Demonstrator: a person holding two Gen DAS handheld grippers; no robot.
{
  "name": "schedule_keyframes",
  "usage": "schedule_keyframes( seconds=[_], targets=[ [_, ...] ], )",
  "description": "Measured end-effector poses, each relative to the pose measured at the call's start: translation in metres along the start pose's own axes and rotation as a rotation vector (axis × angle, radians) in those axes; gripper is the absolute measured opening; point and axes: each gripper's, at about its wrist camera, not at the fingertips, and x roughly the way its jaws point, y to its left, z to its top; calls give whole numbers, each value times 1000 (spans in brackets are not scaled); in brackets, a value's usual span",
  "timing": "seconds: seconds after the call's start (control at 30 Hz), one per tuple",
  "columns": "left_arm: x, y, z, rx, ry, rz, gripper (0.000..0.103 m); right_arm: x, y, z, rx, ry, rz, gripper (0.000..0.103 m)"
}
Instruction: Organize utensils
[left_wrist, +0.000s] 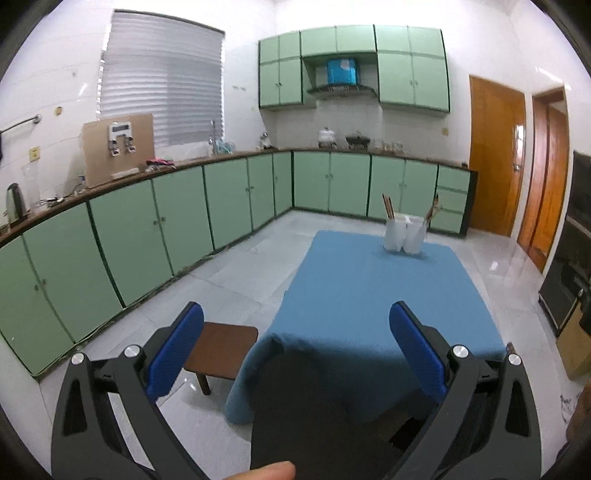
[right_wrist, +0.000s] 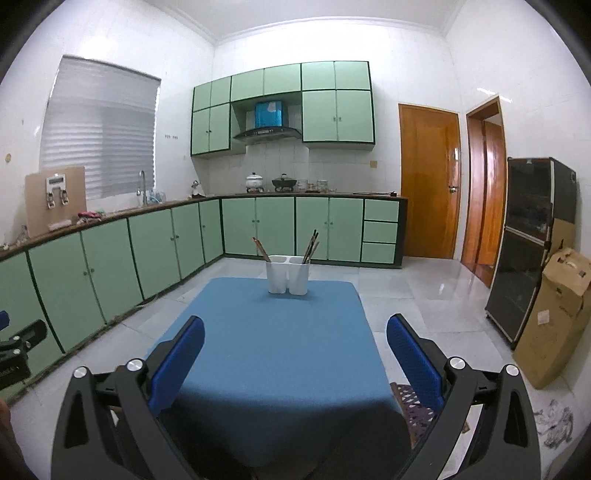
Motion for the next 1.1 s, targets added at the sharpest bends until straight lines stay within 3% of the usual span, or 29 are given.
schedule_keyframes(
  seconds=[0.27, 0.4, 1.1],
  targets=[
    [-61, 13, 16, -28, -149, 54, 98, -33, -6, 2, 27, -38, -2, 97],
    [-76, 12, 19, -38, -180, 54, 98, -43, -6, 4, 22, -56, 0, 97],
    [-72, 9, 5, -58, -165, 59, 98, -43, -2, -14, 28, -32, 21, 97]
  ],
)
